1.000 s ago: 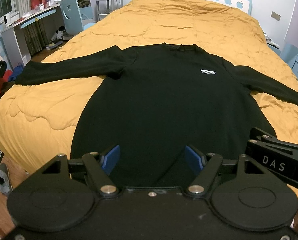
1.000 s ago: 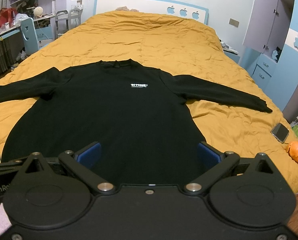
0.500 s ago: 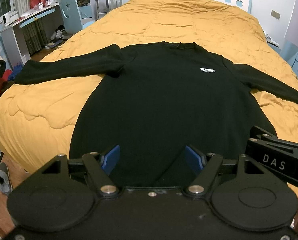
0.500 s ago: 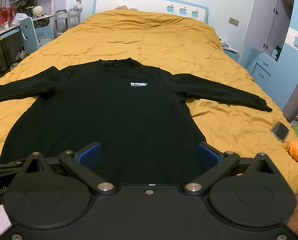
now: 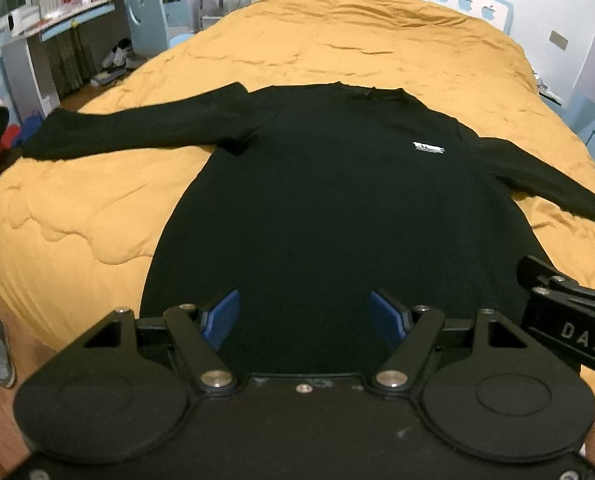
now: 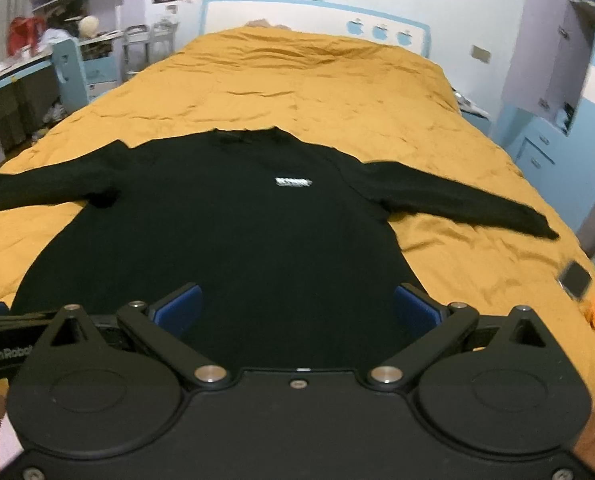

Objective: Fold small clothes

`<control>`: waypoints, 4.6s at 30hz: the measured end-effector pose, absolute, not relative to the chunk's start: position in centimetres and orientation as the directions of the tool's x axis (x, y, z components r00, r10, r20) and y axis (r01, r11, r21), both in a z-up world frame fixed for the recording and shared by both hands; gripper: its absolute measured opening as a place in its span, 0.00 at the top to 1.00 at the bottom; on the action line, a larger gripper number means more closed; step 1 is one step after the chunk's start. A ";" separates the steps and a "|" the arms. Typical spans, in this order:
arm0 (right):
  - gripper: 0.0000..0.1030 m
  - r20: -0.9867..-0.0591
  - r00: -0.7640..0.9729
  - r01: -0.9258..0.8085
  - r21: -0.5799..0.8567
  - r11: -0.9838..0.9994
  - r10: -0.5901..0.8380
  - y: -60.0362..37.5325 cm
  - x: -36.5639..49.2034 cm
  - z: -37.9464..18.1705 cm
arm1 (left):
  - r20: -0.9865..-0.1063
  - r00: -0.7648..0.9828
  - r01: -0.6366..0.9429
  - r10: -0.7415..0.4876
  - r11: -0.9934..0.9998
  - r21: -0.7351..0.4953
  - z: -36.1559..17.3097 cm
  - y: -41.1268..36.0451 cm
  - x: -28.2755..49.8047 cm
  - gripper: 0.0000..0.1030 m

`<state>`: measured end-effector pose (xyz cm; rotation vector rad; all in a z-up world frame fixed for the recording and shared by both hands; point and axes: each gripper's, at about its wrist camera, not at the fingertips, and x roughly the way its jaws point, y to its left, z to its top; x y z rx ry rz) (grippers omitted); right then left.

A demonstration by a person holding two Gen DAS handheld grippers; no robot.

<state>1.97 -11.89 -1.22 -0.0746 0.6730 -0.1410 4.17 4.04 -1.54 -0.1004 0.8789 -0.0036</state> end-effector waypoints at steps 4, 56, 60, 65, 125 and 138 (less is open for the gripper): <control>0.00 -0.580 0.807 0.027 -0.157 0.987 -0.115 -9.8 3.9 -1.0 | -0.751 0.648 -0.041 -0.122 0.980 -0.194 -2.1 7.5 5.7 0.26; 0.01 -0.534 0.825 -0.461 -0.448 0.766 0.184 16.2 26.0 -13.4 | -0.276 0.927 -0.345 0.254 0.286 -0.894 -14.4 59.5 22.6 0.96; 0.01 -0.536 0.824 -0.442 -0.406 0.800 0.184 13.2 24.3 -11.7 | -0.229 0.939 -0.316 0.256 0.386 -0.867 -9.8 58.0 22.8 0.96; 0.01 -0.525 0.833 -0.392 -0.340 0.855 0.173 7.1 21.4 -9.9 | -0.109 0.979 -0.187 0.172 0.550 -0.814 -2.1 52.5 25.2 0.96; 0.83 -0.574 0.778 0.174 0.589 0.789 0.257 -34.6 34.1 -13.3 | -0.702 0.710 0.315 -0.059 0.918 0.242 -15.5 13.4 32.9 0.49; 0.80 -0.645 0.729 0.219 0.535 0.816 0.228 -34.6 31.7 -18.2 | -0.680 0.733 0.204 -0.002 0.955 0.216 -15.0 14.1 33.2 0.91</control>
